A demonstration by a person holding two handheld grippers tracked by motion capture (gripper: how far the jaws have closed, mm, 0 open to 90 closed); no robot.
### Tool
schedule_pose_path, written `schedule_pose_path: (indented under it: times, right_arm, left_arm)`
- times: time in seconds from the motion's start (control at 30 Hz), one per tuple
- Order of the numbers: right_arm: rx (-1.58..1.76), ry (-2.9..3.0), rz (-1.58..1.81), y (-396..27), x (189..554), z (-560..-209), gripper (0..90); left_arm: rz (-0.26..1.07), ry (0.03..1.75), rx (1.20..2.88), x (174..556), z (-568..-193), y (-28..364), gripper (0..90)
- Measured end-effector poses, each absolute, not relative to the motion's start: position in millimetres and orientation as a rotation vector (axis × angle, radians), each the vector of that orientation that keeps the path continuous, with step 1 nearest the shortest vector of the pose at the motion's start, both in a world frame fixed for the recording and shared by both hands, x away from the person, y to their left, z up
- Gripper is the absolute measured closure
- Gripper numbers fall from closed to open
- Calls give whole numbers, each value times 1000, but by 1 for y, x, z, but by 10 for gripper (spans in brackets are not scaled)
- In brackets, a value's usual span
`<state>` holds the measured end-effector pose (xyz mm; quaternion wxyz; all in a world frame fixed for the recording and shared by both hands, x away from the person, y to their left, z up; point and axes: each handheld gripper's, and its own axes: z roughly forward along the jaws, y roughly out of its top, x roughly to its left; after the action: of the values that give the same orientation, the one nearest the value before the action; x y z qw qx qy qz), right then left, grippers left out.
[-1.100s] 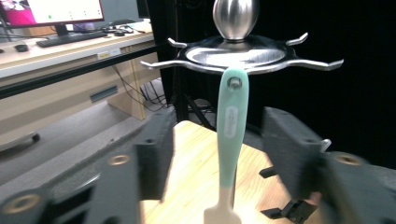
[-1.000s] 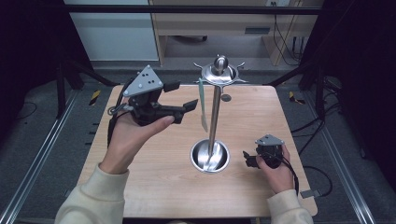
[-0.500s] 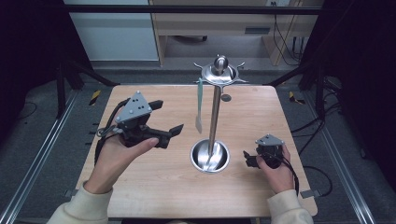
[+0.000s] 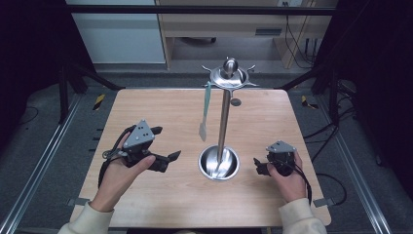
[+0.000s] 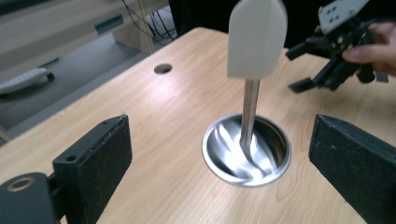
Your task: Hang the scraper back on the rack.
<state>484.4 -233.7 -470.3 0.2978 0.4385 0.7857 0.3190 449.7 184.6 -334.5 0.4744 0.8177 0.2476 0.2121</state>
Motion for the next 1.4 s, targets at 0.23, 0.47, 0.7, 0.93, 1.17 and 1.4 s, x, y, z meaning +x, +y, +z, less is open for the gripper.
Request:
schedule_pose_path:
  times: [0.23,0.47,0.7,0.93,1.17,1.4]
  right_arm:
    - [1172,2090,840,-234,484,-471,96]
    - [1162,2092,836,-233,484,-471,97]
    - [1175,2094,837,-232,484,-471,97]
    - [1171,2095,833,-232,484,-472,97]
    - [1158,2098,828,-232,484,-472,97]
    - [1158,2098,827,-233,485,-472,96]
  left_arm:
    - [546,627,2080,450,-371,193,40]
    - [588,645,2194,450,-405,200,40]
    - [574,726,2195,453,-427,217,41]
    - [607,817,2182,458,-438,239,48]
    - [610,913,2140,466,-450,262,53]
    - [646,1006,2100,474,-459,282,56]
